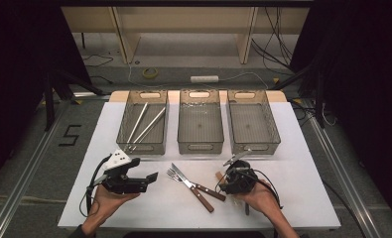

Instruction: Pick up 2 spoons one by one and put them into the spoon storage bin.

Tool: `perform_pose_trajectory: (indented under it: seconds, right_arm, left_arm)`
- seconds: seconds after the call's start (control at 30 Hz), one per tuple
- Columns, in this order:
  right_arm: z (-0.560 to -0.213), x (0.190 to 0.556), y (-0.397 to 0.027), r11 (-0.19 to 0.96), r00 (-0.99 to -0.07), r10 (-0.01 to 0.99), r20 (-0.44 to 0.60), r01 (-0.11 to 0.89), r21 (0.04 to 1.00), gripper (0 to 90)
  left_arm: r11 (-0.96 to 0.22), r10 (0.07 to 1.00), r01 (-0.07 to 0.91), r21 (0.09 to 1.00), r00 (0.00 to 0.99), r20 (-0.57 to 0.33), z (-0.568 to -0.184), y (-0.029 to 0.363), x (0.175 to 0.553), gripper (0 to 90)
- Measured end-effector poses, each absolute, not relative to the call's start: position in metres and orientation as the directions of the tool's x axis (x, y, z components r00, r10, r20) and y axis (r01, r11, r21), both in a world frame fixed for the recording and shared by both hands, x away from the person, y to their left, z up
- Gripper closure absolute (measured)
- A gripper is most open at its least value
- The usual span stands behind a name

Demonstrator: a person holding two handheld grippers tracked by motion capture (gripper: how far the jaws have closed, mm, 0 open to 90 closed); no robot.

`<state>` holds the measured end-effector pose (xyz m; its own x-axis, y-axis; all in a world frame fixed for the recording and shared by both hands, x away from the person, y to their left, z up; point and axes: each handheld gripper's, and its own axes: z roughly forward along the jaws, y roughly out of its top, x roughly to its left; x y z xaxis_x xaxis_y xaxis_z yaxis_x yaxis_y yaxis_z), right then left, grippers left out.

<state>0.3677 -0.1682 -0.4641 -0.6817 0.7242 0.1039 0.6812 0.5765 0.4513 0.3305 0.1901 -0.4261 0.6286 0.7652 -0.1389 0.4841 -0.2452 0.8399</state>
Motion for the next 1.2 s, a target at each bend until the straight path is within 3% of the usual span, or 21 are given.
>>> perform_pose_trajectory:
  seconds: [0.43,1.2]
  right_arm:
    - [-0.4668,0.3678,-0.1653,0.59,-0.683,0.727,0.069,0.672,0.447,69.5]
    - [-0.4659,0.3663,-0.1602,0.57,-0.645,0.764,0.035,0.699,0.432,76.4]
  left_arm:
    - [-0.264,0.761,0.477,0.838,0.637,-0.122,-0.4266,0.1894,0.3296,16.1]
    - [-0.285,0.749,0.465,0.838,0.653,-0.108,-0.427,0.1856,0.326,16.4]
